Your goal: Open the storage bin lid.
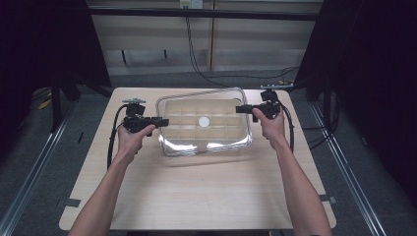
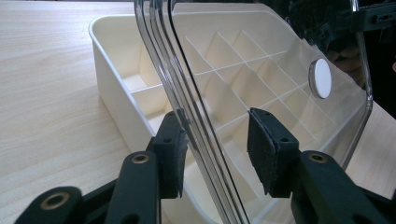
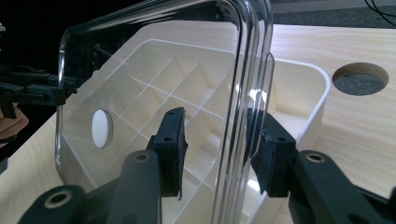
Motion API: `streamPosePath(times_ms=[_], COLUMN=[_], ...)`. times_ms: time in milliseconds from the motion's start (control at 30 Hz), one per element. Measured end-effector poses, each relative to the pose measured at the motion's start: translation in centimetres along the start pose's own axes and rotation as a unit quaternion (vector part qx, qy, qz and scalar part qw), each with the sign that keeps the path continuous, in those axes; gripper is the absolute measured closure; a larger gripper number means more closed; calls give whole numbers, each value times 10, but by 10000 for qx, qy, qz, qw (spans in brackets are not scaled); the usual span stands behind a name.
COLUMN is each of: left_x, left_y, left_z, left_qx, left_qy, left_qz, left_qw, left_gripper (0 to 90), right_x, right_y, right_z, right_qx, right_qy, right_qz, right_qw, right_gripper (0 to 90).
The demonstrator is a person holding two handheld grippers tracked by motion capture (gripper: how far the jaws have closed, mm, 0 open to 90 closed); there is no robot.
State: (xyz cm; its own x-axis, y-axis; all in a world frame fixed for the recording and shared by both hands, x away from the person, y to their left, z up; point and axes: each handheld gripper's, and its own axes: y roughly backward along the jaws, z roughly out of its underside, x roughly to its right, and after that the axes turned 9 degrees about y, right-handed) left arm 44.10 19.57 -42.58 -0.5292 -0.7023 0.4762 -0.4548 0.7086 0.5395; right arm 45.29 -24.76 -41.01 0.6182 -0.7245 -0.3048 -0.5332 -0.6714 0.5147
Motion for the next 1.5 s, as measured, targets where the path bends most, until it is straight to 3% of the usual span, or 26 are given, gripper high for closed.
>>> streamPosePath(times_ms=[500, 833, 1500], left_x=[7, 9, 16], left_y=[9, 19, 40], left_z=[0, 3, 7], left_qx=[89, 56, 320], left_qy=[-40, -229, -295], left_qz=[44, 107, 159], left_qw=[9999, 9997, 9989], left_gripper=[619, 655, 663], right_x=[-13, -25, -44], right_y=[12, 20, 27], right_z=[-5, 0, 8], right_qx=[53, 131, 196], right_qy=[12, 51, 100], right_qz=[-79, -65, -121], right_qw=[10000, 9999, 9997], right_gripper=[629, 630, 626])
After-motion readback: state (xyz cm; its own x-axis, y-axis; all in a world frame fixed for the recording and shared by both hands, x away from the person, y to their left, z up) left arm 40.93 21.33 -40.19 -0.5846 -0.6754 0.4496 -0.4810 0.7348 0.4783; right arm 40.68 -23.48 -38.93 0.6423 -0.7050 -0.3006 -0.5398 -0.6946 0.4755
